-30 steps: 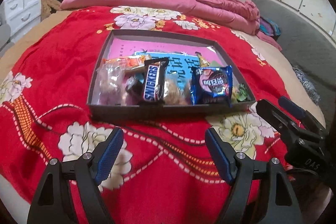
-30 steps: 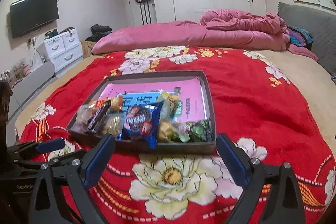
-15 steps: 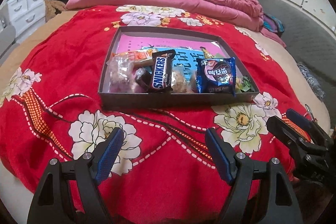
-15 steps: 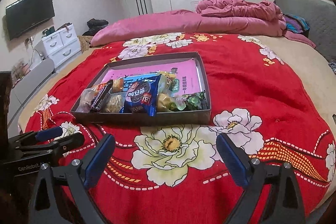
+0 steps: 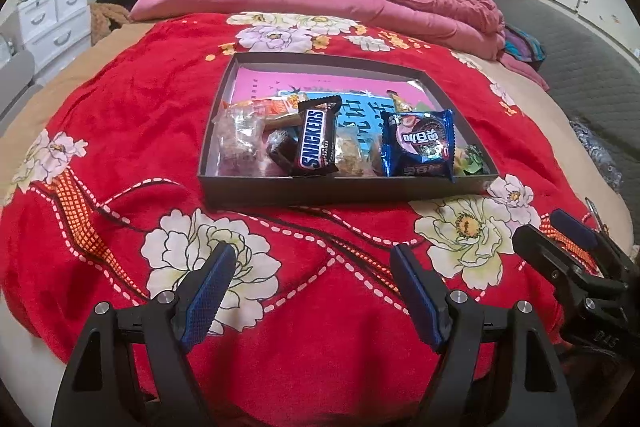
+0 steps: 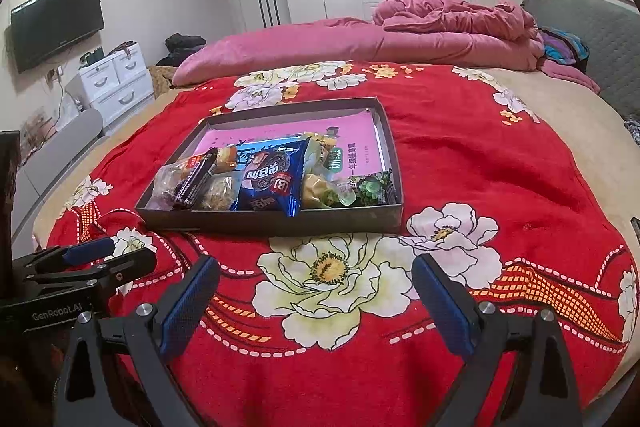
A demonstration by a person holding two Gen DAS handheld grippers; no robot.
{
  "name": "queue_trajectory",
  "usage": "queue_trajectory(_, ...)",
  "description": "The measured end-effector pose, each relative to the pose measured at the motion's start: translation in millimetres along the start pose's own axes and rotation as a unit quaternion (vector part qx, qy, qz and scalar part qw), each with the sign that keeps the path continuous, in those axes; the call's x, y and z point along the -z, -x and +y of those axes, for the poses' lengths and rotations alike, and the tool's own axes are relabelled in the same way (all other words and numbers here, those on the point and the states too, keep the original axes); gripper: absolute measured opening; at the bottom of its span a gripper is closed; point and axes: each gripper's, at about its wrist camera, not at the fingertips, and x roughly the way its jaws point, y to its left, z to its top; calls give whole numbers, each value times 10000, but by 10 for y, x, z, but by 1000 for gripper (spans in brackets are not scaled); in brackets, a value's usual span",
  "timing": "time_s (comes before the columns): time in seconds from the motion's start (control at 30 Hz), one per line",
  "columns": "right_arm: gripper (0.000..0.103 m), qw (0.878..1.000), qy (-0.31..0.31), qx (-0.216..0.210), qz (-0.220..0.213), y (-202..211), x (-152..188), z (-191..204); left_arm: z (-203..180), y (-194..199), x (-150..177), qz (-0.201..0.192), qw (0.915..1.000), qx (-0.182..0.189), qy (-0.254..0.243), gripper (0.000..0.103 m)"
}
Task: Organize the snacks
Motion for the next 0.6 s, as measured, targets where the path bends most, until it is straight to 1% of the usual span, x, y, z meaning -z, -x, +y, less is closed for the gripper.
queue_trajectory(0.6,97,10000,-13,16,6,9,5,-16,-39,49,52,16,10000,-34,-80,81)
